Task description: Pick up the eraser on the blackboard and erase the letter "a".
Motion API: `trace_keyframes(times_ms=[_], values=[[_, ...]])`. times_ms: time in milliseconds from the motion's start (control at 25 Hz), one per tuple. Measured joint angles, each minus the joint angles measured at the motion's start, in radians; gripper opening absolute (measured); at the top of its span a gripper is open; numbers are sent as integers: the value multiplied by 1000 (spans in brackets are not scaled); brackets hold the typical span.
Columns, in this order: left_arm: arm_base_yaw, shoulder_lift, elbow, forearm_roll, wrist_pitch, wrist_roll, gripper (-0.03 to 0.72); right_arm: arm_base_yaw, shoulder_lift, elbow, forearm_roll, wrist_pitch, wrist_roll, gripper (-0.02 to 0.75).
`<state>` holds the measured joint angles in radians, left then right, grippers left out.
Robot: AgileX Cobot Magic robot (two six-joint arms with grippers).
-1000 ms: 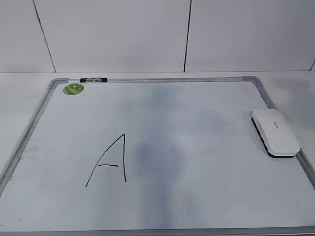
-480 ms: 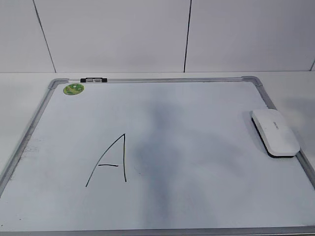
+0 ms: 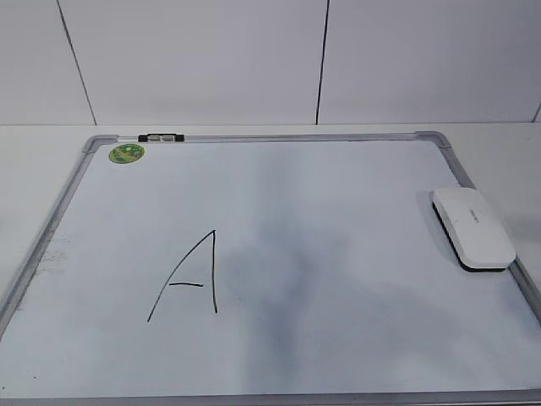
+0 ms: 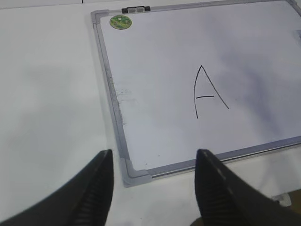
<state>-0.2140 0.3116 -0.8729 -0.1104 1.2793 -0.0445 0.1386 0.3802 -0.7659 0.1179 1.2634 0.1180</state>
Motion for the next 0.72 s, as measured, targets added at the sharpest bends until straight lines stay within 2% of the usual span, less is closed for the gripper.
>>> trace_keyframes(times_ms=[400,720], values=[[0,-137,122,32,1,0,418,0,-205,160,-16,4,-33,595],[0,-140,233,65,1,-2,418,0,-362,198,-146,7,-57,595]])
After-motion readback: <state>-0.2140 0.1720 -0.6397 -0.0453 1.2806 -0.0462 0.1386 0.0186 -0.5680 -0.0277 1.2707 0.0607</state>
